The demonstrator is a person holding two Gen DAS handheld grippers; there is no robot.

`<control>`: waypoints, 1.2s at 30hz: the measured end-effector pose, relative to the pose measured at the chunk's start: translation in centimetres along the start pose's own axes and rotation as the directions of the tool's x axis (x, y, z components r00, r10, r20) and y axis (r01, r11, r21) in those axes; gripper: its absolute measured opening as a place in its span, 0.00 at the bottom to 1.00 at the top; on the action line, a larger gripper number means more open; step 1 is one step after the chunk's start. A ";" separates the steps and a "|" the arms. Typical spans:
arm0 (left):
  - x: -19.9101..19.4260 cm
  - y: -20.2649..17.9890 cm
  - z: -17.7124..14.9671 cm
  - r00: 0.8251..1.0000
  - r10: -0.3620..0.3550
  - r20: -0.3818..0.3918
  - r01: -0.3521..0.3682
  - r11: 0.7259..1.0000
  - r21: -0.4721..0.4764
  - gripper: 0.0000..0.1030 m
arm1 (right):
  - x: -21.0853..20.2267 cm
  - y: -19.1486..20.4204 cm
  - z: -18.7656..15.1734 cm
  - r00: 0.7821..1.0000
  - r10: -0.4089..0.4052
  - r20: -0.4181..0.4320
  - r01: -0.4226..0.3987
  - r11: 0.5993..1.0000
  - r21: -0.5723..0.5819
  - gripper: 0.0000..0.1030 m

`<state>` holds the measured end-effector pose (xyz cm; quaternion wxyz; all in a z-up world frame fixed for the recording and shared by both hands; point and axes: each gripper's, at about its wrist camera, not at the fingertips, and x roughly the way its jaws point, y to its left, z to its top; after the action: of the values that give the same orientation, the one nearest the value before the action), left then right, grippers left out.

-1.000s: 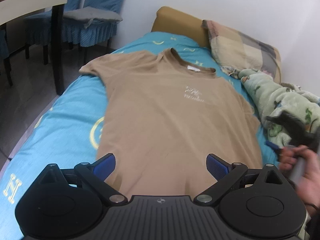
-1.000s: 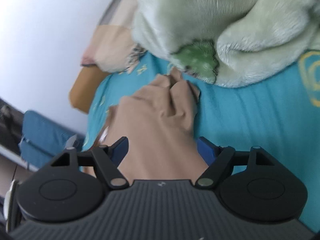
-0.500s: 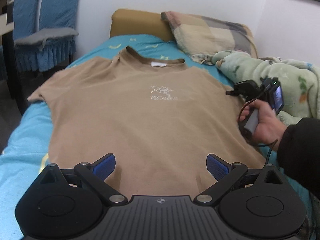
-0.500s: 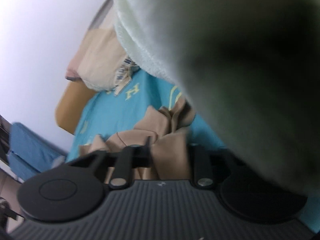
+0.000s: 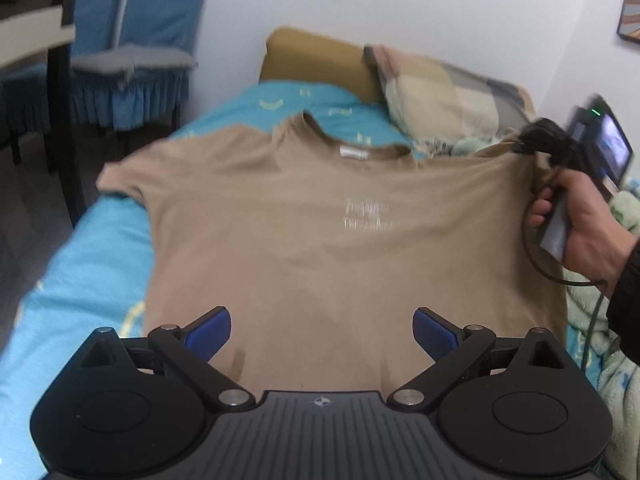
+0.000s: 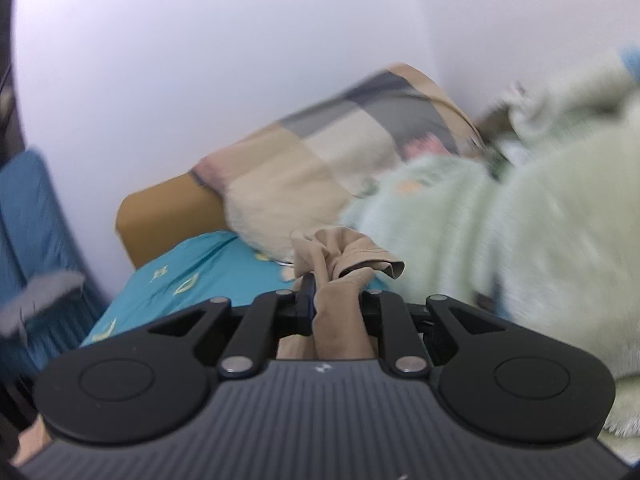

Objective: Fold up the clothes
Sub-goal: 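Lift the grasped side with the right gripper and fold it over the shirt body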

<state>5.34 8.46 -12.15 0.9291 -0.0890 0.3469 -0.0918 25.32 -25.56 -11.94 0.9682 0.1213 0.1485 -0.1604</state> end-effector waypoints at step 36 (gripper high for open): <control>-2.1 5.1 1.8 0.993 0.047 0.105 -0.037 0.995 -0.096 0.96 | -24.1 4.3 -4.4 0.933 0.332 -0.137 -0.346 0.934 -0.093 0.98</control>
<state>5.56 14.06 -10.66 0.9430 -0.1299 0.3021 -0.0508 3.92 -13.70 -7.36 0.9762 0.0982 0.1919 0.0255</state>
